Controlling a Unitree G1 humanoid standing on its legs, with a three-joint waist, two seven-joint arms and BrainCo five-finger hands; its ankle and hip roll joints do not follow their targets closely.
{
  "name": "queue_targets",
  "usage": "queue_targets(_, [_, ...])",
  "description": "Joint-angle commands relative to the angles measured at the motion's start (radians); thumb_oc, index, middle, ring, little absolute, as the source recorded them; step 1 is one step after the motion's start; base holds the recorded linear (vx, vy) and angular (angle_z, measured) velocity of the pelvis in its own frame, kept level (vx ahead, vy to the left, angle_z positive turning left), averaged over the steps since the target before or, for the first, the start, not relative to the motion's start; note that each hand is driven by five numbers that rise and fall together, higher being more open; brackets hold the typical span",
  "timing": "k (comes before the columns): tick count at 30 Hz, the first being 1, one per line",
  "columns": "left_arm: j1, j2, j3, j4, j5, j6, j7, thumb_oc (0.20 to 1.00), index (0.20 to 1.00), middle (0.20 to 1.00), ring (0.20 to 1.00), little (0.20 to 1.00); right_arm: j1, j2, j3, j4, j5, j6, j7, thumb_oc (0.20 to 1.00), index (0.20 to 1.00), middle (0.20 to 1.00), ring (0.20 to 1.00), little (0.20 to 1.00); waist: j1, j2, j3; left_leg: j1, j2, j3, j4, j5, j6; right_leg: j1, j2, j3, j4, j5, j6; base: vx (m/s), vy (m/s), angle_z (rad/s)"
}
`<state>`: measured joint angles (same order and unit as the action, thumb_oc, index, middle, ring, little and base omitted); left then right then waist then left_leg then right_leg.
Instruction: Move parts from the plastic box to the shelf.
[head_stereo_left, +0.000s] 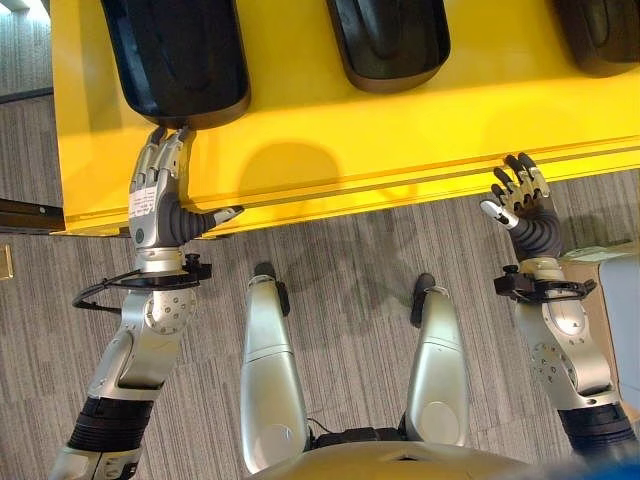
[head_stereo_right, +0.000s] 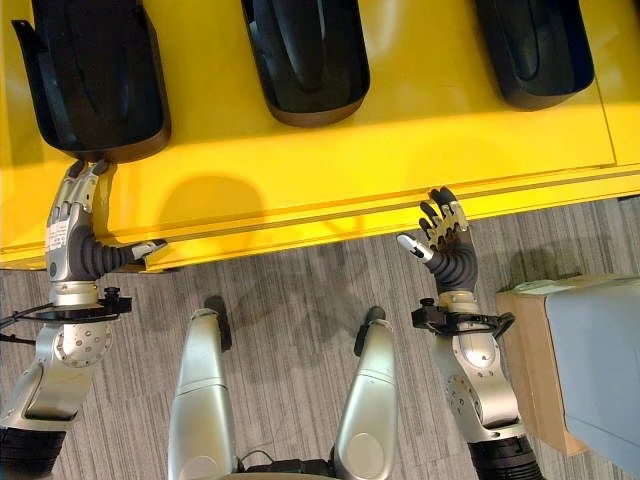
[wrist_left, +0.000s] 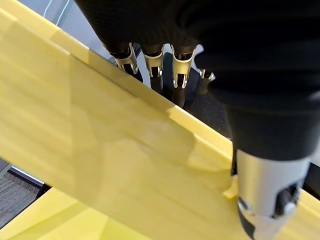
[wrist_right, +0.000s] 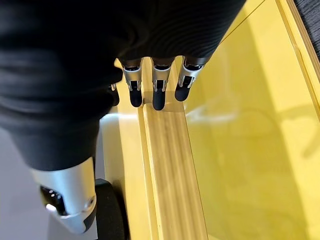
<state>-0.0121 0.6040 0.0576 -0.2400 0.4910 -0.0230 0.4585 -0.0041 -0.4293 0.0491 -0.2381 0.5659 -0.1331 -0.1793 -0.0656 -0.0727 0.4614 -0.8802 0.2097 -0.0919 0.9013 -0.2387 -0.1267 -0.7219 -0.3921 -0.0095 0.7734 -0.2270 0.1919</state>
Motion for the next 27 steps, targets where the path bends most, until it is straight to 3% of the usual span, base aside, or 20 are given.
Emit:
queue_targets(1, [-0.232, 0.047, 0.081, 0.072, -0.056, 0.020, 0.034, 1.000, 1.000, 1.000, 1.000, 1.000, -0.063, 0.027, -0.066, 0.022, -0.001, -0.026, 0.009, 1.000, 1.000, 1.000, 1.000, 1.000, -0.016, 0.001, -0.033, 0.051, 0.004, 0.022, -0.015, -0.046, 0.049, -0.012, 0.013, 0.020, 0.119, -0.116, -0.097, 0.00, 0.000, 0.00])
queue_targets(9, [-0.242, 0.124, 0.141, 0.088, -0.099, 0.032, -0.056, 1.000, 1.000, 1.000, 1.000, 1.000, -0.066, 0.018, -0.090, 0.032, 0.002, 0.019, 0.044, 1.000, 1.000, 1.000, 1.000, 1.000, -0.017, 0.012, -0.042, 0.059, 0.003, 0.027, -0.018, -0.047, 0.048, -0.006, 0.013, 0.025, 0.112, -0.113, -0.096, 0.00, 0.007, -0.01])
queue_targets(15, [-0.296, 0.253, 0.169, 0.107, -0.167, 0.028, -0.151, 1.000, 1.000, 1.000, 1.000, 1.000, -0.060, 0.008, -0.095, 0.039, 0.006, 0.057, 0.093, 1.000, 1.000, 1.000, 1.000, 1.000, -0.023, 0.024, -0.049, 0.069, 0.002, 0.032, -0.026, -0.045, 0.044, 0.009, 0.011, 0.026, 0.098, -0.110, -0.092, 0.00, 0.000, 0.00])
queue_targets(25, [-0.491, 0.500, 0.057, 0.218, -0.333, 0.002, -0.260, 1.000, 1.000, 1.000, 1.000, 1.000, -0.026, -0.002, -0.074, 0.039, 0.006, 0.075, 0.170, 1.000, 1.000, 1.000, 1.000, 1.000, -0.037, 0.033, -0.063, 0.088, 0.004, 0.035, -0.039, -0.040, 0.036, 0.038, 0.007, 0.027, 0.080, -0.105, -0.084, 0.00, 0.001, 0.00])
queue_targets(27, [-0.517, 0.517, 0.033, 0.232, -0.342, 0.001, -0.262, 1.000, 1.000, 1.000, 1.000, 1.000, -0.022, 0.001, -0.071, 0.040, 0.006, 0.075, 0.174, 1.000, 1.000, 1.000, 1.000, 1.000, -0.035, 0.032, -0.063, 0.088, 0.003, 0.033, -0.038, -0.040, 0.036, 0.040, 0.006, 0.025, 0.079, -0.105, -0.083, 0.00, -0.001, 0.03])
